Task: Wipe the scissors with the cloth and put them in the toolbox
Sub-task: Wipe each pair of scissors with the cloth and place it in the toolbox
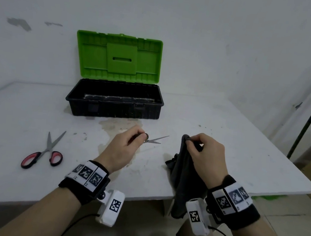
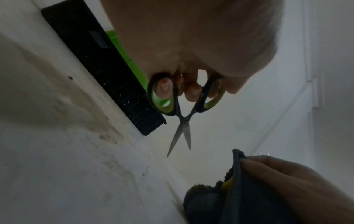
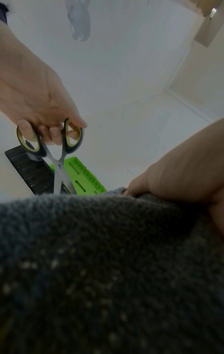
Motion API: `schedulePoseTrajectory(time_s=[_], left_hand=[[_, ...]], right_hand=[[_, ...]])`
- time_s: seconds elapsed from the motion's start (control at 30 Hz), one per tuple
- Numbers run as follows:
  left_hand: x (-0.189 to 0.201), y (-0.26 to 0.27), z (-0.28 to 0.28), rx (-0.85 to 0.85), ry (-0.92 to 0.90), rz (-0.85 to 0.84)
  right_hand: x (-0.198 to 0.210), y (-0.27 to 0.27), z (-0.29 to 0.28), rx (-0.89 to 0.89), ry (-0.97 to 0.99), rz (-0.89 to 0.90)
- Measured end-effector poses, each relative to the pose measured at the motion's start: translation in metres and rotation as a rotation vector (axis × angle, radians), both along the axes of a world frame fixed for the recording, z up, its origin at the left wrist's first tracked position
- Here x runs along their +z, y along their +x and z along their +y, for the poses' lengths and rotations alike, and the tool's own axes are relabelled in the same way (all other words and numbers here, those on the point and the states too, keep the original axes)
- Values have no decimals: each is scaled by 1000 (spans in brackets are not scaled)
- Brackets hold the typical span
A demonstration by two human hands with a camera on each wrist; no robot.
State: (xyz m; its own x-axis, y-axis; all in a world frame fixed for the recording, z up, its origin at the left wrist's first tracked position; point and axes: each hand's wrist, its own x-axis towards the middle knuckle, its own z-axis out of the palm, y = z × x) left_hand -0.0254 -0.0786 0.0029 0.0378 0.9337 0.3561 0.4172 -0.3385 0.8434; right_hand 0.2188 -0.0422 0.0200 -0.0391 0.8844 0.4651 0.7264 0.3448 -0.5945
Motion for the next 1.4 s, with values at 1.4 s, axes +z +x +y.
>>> schedulePoseTrajectory(time_s=[1.4], left_hand=[[3, -10, 10, 130, -222, -823]], right_hand=[[-10, -14, -3, 249, -345, 384]])
